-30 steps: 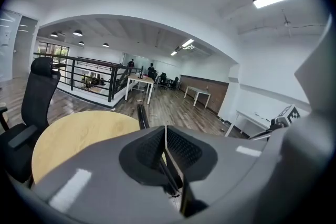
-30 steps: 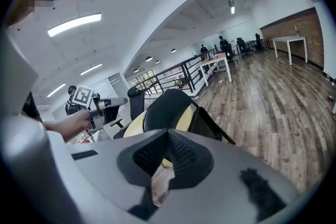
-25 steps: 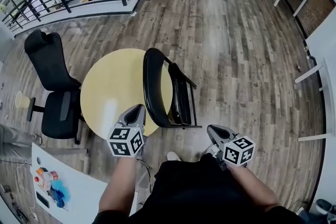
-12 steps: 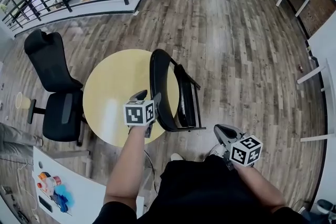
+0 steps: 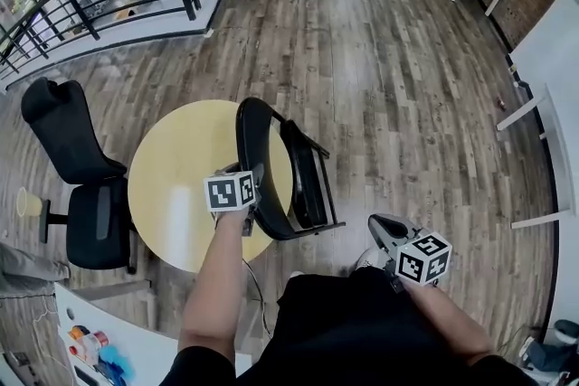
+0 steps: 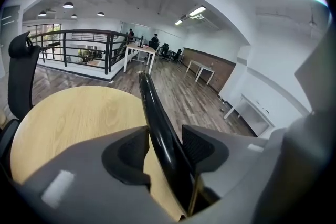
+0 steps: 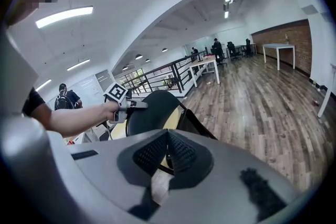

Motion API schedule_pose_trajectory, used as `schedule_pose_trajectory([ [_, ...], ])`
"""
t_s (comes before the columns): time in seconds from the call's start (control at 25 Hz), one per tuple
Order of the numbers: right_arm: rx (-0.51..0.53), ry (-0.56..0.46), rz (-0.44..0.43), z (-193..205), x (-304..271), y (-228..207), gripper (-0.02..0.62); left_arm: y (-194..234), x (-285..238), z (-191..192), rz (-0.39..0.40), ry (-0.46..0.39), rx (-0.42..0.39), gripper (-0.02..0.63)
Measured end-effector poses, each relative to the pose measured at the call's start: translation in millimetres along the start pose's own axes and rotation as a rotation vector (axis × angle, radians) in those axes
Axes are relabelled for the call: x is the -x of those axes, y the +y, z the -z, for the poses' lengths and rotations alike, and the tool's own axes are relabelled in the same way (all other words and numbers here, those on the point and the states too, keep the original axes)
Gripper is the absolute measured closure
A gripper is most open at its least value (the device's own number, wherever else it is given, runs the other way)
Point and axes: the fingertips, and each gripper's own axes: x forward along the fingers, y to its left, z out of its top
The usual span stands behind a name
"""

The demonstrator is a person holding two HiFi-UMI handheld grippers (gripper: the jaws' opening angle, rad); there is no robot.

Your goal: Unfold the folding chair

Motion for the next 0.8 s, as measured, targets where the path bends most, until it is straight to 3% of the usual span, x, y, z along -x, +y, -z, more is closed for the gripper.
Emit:
schedule_pose_trajectory([
  [0.24, -0.012, -0.005, 0.026, -2.7, 6.4, -17.5, 0.589, 2.1, -1.6, 0.7, -0.064, 0.012, 0.091, 0.436],
  [0.6, -0.014, 0.047, 0.011, 13.6, 13.8, -53.7, 0.589, -9.6, -3.0, -3.0, -0.051, -0.016, 0.248, 0.472],
  [0.8, 0.003, 0.056, -0.102, 1.5, 6.7, -96.5, 0.589, -49.7, -11.8, -16.5, -0.083, -0.034, 0.240, 0.474],
])
